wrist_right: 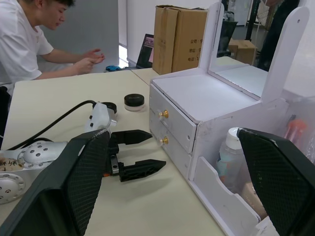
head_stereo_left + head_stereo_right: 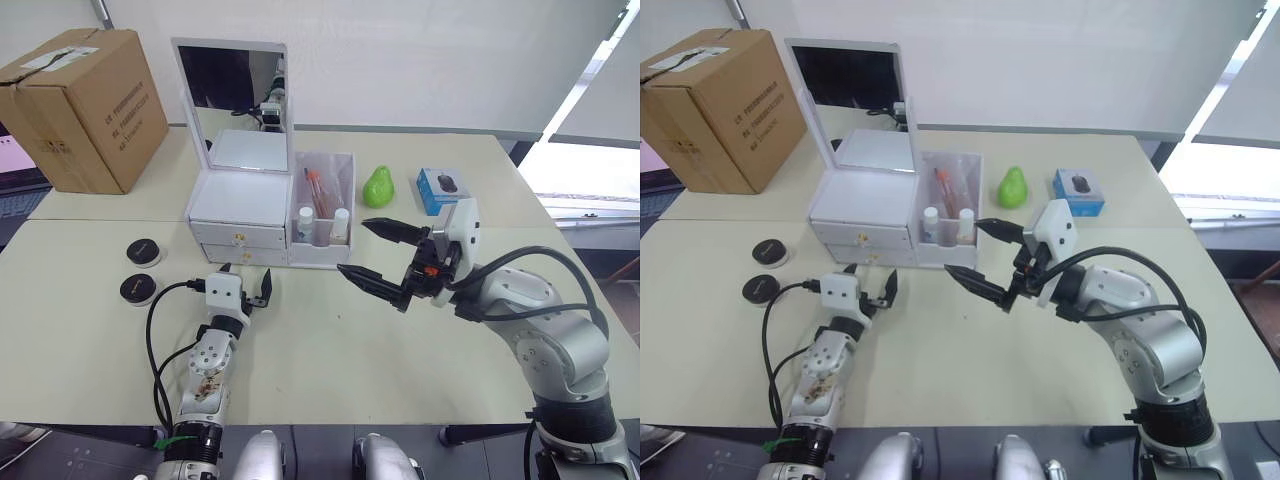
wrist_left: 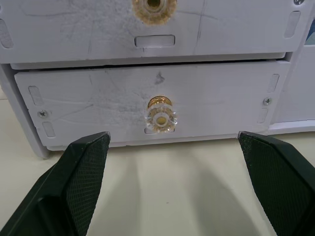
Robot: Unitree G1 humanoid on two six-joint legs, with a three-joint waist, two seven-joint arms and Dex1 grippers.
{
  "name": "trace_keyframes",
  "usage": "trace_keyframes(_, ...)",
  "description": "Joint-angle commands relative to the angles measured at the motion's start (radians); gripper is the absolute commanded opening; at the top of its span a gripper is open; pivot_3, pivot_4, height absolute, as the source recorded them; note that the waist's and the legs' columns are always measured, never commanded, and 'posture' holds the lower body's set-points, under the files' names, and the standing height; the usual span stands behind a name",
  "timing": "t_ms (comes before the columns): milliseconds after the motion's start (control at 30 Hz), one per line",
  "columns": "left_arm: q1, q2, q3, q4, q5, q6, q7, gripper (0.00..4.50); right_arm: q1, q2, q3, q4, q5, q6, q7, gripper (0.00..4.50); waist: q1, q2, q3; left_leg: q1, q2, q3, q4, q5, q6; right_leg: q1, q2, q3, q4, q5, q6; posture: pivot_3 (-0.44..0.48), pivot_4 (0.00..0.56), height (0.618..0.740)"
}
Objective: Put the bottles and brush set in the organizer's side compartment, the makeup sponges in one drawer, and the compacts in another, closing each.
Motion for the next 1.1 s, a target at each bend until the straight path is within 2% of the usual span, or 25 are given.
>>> trace_keyframes(33, -0.031, 0.000, -0.003, 0.007, 0.005, -0.044, 0.016, 4.47, 0.000, -0.001, -0.002, -0.039, 0.008, 0.001, -0.009, 4.50, 0.000, 0.000, 0.000, 0.000, 0.000, 0.000, 0.000, 0.000, 0.000, 0.000, 0.000, 0.000, 0.000, 0.000, 0.000, 0.000, 0.150, 0.729)
trace_keyframes(300, -0.054, -0.001, -0.007, 0.042, 0.003, -0.058, 0.027, 4.47, 0.015, -0.010, 0.000, -0.052, 0.007, 0.009, -0.020, 4.50, -0.002, 0.000, 0.000, 0.000, 0.000, 0.000, 0.000, 0.000, 0.000, 0.000, 0.000, 0.000, 0.000, 0.000, 0.000, 0.000, 0.150, 0.729)
trace_keyframes(433, -0.059, -0.001, -0.011, 0.053, 0.005, -0.052, 0.031, 3.66, 0.016, -0.011, -0.006, -0.059, 0.013, 0.015, -0.027, 4.50, -0.002, 0.000, 0.000, 0.000, 0.000, 0.000, 0.000, 0.000, 0.000, 0.000, 0.000, 0.000, 0.000, 0.000, 0.000, 0.000, 0.150, 0.729)
trace_keyframes(733, -0.061, 0.002, -0.010, 0.063, 0.006, -0.066, 0.043, 0.71, 0.020, -0.007, -0.010, -0.067, 0.017, 0.025, -0.046, 4.50, -0.001, 0.000, 0.000, 0.000, 0.000, 0.000, 0.000, 0.000, 0.000, 0.000, 0.000, -0.001, 0.000, 0.000, 0.000, 0.000, 0.150, 0.729)
trace_keyframes(767, -0.061, 0.002, -0.011, 0.064, 0.006, -0.067, 0.045, 0.56, 0.021, -0.007, -0.010, -0.068, 0.017, 0.026, -0.047, 4.50, -0.001, 0.000, 0.000, 0.000, 0.000, 0.000, 0.000, 0.000, 0.000, 0.000, 0.000, -0.001, 0.000, 0.000, 0.000, 0.000, 0.150, 0.729)
trace_keyframes(1100, -0.025, 0.013, -0.022, 0.025, -0.007, -0.058, 0.014, 0.57, 0.022, -0.012, -0.009, -0.069, 0.015, 0.030, -0.053, 4.50, -0.002, 0.000, 0.000, -0.001, 0.000, 0.000, 0.000, 0.000, 0.000, 0.000, -0.001, -0.001, -0.001, 0.000, 0.000, 0.000, 0.150, 0.729)
